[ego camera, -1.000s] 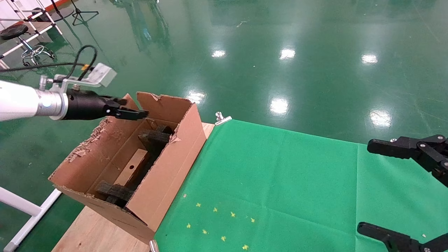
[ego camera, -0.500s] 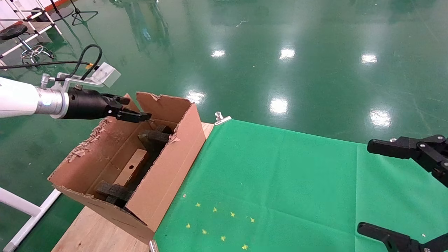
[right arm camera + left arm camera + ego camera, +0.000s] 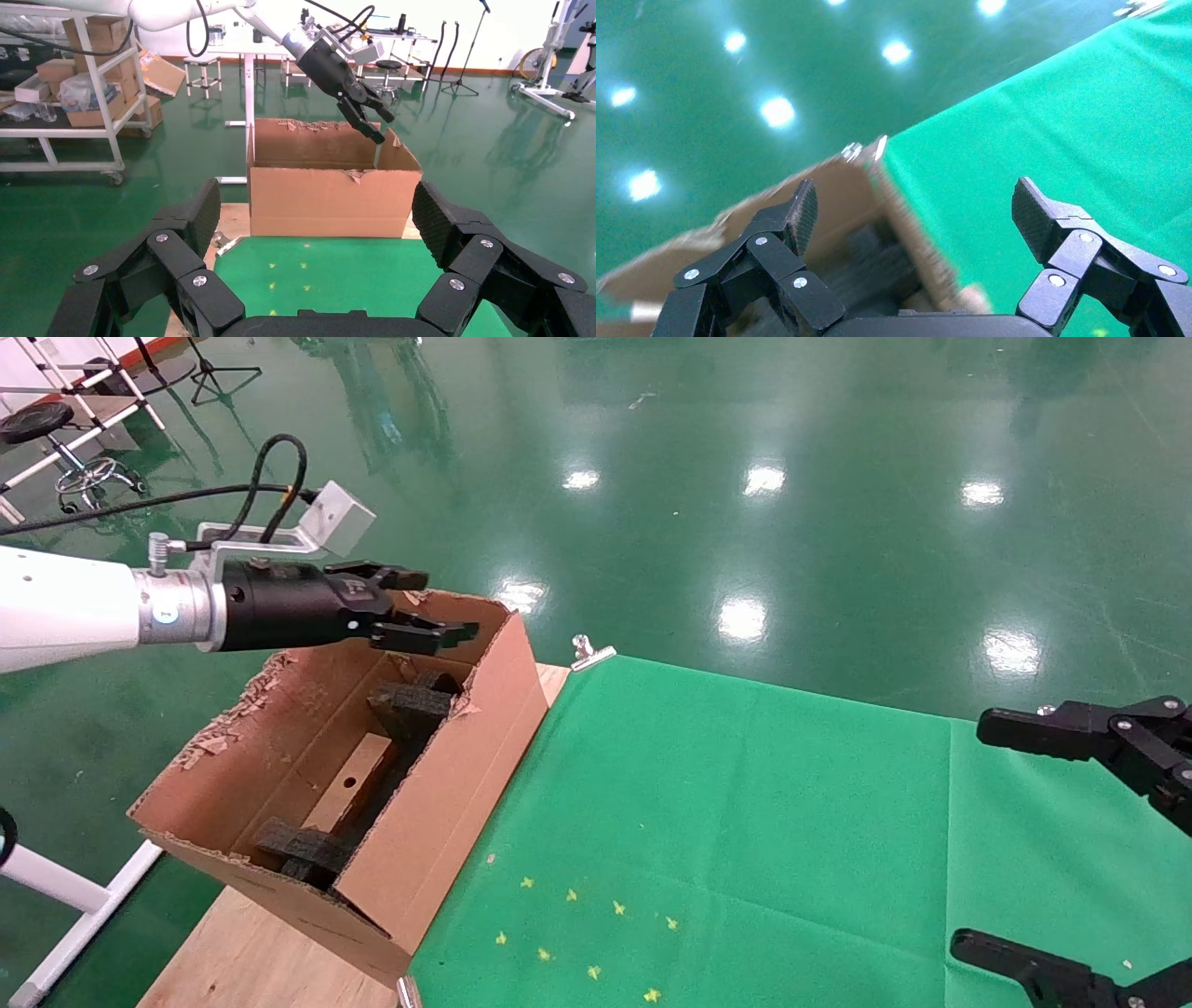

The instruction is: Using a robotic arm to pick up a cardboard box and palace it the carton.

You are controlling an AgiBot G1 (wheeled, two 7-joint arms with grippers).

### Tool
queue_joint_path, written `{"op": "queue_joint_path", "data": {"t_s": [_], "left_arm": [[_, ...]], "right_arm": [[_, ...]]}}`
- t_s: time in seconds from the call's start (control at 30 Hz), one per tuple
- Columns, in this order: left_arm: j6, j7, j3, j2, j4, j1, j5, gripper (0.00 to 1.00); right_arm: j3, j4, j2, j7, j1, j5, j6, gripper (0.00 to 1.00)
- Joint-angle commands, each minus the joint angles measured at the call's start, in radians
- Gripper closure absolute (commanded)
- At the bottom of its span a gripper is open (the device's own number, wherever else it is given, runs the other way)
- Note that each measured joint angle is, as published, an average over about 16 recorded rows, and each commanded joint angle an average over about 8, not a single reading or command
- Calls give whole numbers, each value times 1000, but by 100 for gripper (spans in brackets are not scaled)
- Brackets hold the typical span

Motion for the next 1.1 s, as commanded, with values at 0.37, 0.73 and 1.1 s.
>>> {"op": "queue_joint_path", "data": {"t_s": [0.37, 0.73, 1.1], "left_arm": [[65, 21, -46, -25, -213, 147, -217, 0], [124, 40, -88, -48, -408, 281, -415, 0], [184, 58, -130, -71, -602, 414, -614, 0]], "right_arm": [[0, 0, 0, 0, 0, 0, 0, 0], [-1, 0, 0, 0, 0, 1, 0, 0], [-1, 0, 1, -1, 0, 1, 1, 0]]}}
